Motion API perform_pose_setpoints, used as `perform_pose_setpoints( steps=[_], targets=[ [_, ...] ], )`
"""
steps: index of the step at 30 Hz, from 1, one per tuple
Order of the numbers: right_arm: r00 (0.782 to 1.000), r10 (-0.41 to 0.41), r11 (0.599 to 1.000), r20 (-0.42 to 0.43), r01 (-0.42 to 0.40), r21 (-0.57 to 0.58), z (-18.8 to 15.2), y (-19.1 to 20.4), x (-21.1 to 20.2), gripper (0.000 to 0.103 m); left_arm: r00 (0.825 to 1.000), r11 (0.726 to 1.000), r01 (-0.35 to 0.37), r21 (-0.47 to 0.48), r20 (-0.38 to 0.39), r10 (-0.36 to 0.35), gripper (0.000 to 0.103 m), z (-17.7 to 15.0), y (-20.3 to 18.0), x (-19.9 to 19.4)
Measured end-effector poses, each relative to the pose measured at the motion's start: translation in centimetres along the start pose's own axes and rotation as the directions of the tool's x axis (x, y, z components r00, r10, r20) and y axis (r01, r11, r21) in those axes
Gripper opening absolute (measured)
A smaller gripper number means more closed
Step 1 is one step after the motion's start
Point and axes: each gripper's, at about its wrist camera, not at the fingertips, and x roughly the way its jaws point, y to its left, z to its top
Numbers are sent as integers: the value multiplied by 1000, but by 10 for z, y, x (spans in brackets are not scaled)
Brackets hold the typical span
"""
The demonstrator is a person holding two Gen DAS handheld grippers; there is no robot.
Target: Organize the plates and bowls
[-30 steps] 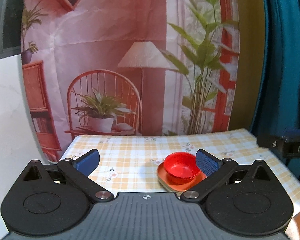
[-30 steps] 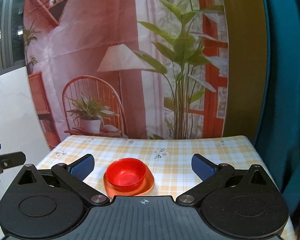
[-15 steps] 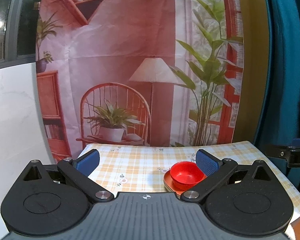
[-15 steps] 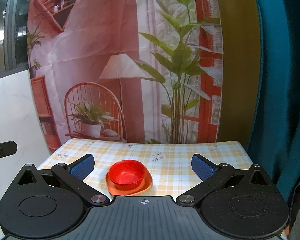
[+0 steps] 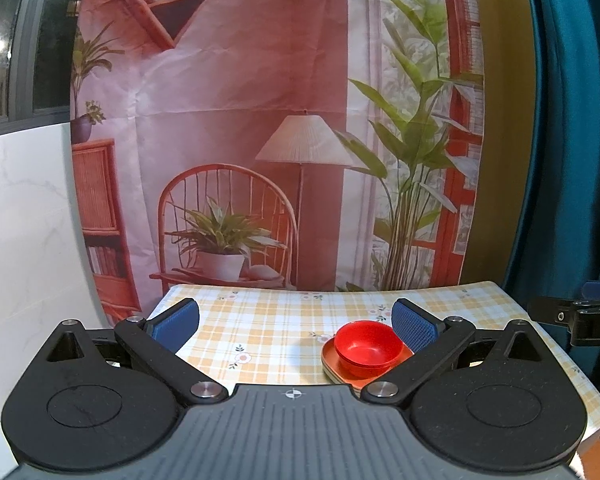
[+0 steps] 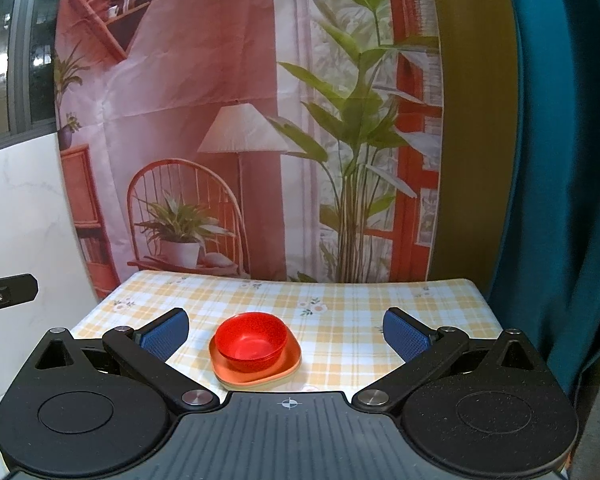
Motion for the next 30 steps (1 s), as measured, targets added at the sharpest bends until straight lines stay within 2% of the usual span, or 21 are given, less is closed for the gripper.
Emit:
perform_pose_setpoints(
  steps=[30],
  targets=[
    [1000,-10,1000,11,10,2,4,-5,-4,103,1000,1000,5,10,10,-5,103,2,-2,-7]
  ],
)
